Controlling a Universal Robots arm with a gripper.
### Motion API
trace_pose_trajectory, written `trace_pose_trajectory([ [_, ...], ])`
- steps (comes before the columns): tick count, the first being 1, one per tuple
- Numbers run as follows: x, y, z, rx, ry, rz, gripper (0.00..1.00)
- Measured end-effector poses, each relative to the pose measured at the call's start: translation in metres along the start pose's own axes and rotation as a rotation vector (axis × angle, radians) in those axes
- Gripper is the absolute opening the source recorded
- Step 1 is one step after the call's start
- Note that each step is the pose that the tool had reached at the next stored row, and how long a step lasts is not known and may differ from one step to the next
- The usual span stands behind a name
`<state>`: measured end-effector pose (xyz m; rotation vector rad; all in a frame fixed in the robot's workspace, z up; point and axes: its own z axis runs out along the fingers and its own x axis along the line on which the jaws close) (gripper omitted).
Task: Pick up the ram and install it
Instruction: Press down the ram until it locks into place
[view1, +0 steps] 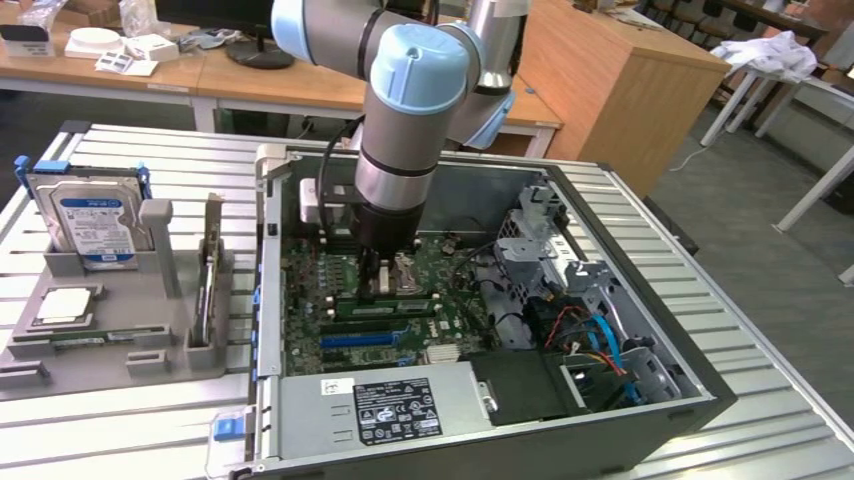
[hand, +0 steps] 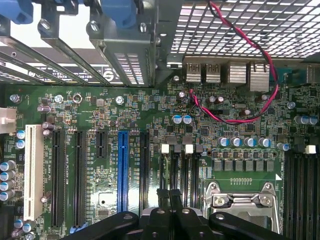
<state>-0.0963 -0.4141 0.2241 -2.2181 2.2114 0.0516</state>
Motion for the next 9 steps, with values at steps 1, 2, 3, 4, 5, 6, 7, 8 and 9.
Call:
trace_pose_trajectory([
  [1,0.0000,0.0000,0.0002,0.0000,-0.0001,0.000,0.11],
  [2,0.0000,0.0000,0.0002,0.0000,0.0000,0.000,0.11],
  [3,0.0000,0.0000,0.0003,0.0000,0.0000,0.000,0.11],
  [4,0.0000,0.0000,0.0003,0.0000,0.0000,0.000,0.11],
  [5,0.0000,0.0000,0.0004,0.0001,-0.0001,0.000,0.11],
  [6,0.0000,0.0000,0.0004,0.0001,-0.0001,0.000,0.11],
  [7,0.0000,0.0000,0.0004,0.0001,-0.0001,0.000,0.11],
  [8,0.0000,0.0000,0.0004,0.0001,-0.0002,0.000,0.11],
  [9,0.0000,0.0000,0.0004,0.0002,-0.0002,0.000,0.11],
])
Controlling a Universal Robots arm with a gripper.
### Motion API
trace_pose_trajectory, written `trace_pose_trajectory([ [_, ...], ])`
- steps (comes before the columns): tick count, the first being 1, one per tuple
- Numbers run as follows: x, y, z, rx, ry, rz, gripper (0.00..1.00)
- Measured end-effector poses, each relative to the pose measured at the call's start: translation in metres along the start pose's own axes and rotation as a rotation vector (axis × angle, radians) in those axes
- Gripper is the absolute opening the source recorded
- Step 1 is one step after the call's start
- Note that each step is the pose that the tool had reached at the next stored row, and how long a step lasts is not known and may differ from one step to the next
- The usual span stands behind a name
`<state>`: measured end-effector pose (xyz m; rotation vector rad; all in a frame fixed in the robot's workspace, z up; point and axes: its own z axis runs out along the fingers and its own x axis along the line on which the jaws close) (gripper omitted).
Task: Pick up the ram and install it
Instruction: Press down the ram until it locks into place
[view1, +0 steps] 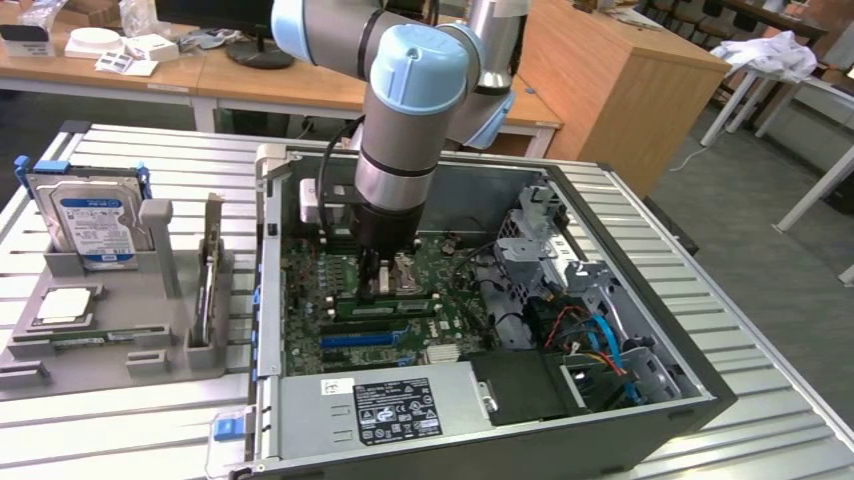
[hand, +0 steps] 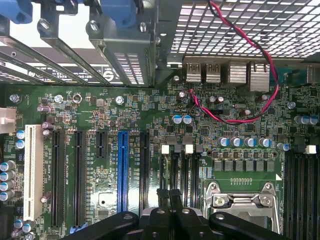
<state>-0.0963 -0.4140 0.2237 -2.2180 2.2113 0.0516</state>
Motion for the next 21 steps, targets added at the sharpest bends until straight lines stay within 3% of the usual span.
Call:
trace_pose_trajectory([
  [21,0.0000,0.0000,0.0011,-0.0001,0.0000,0.000,0.11],
])
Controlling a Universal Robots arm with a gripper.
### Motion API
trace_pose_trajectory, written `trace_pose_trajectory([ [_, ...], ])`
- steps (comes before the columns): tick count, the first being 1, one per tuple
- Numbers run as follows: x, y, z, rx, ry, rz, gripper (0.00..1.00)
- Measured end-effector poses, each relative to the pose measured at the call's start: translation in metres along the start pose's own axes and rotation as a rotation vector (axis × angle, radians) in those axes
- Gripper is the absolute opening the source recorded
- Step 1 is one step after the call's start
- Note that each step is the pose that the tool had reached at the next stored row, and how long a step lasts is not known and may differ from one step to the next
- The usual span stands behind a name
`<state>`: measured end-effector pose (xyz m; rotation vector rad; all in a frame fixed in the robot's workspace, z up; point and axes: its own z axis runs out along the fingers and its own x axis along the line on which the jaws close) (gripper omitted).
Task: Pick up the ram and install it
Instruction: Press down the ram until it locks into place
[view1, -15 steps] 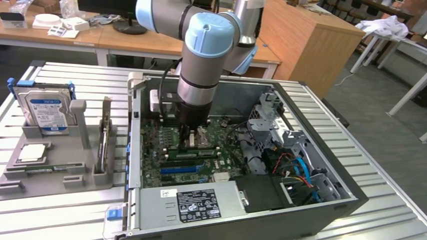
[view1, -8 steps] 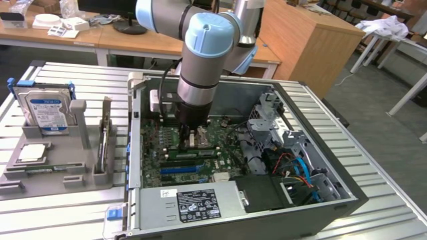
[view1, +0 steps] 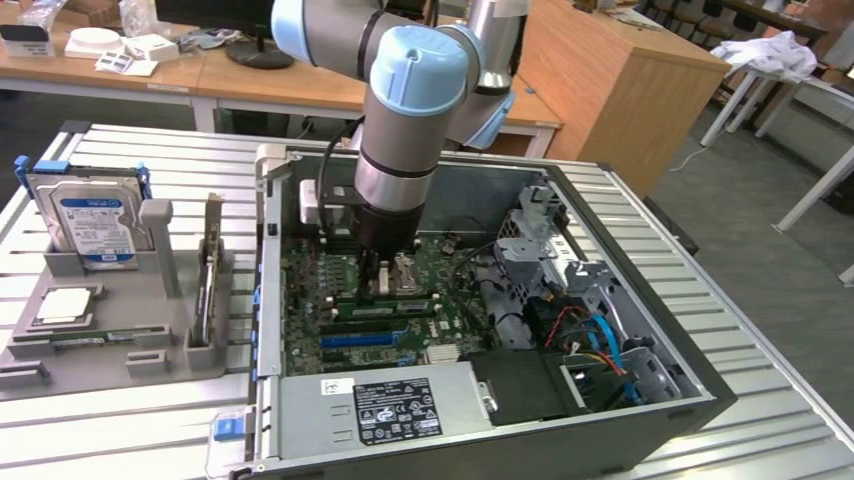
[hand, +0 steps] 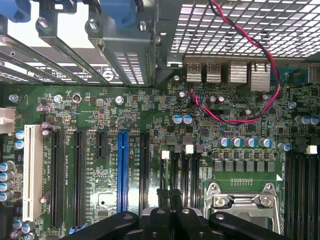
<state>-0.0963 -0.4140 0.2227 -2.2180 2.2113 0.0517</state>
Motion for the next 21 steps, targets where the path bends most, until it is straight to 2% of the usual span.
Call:
trace_pose_trajectory([
  [6,0.000,0.0001,-0.0040,0.0001,-0.0001,0.000,0.11],
  [21,-0.001,0.0005,-0.0277,0.0000,0.0000,0.000,0.11],
])
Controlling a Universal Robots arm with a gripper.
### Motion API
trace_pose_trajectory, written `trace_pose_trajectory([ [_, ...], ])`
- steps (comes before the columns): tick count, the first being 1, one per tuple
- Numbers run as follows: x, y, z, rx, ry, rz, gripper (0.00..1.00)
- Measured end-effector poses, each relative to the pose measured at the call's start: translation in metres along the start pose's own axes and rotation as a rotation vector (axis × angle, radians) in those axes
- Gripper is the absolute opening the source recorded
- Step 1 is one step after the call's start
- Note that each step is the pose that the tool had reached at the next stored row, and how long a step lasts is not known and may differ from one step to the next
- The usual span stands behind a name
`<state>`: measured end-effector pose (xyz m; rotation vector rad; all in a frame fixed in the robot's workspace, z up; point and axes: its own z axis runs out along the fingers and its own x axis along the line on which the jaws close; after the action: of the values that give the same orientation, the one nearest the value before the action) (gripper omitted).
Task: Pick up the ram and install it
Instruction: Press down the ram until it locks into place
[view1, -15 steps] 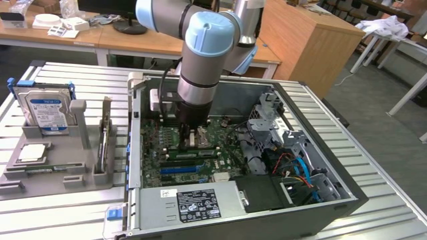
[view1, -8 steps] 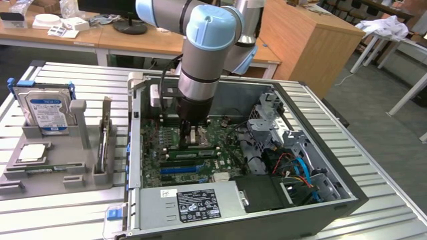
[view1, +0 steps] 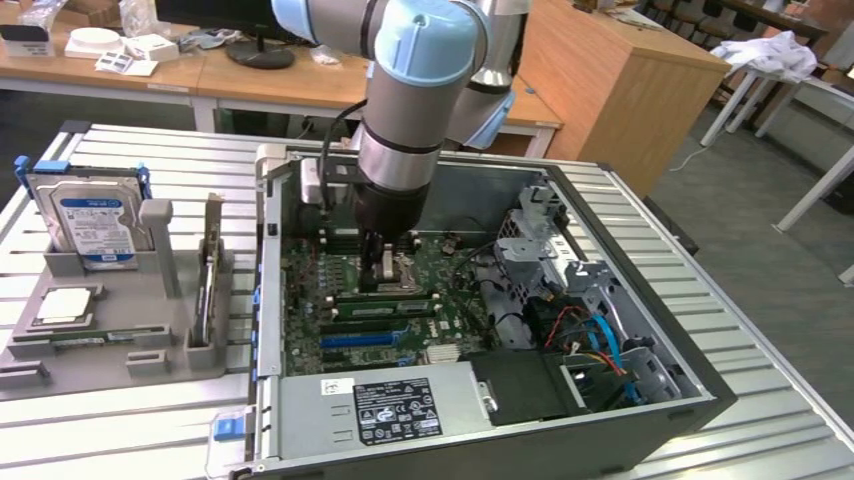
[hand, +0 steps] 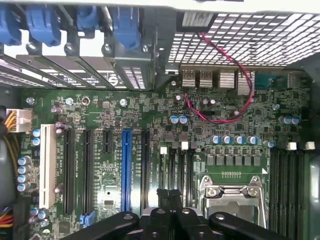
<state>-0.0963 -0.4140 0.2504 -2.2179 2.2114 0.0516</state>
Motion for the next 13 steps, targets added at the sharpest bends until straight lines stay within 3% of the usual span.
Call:
trace_pose_trajectory([
  [13,-0.001,0.0003,-0.0187,0.0000,-0.0001,0.000,0.11],
])
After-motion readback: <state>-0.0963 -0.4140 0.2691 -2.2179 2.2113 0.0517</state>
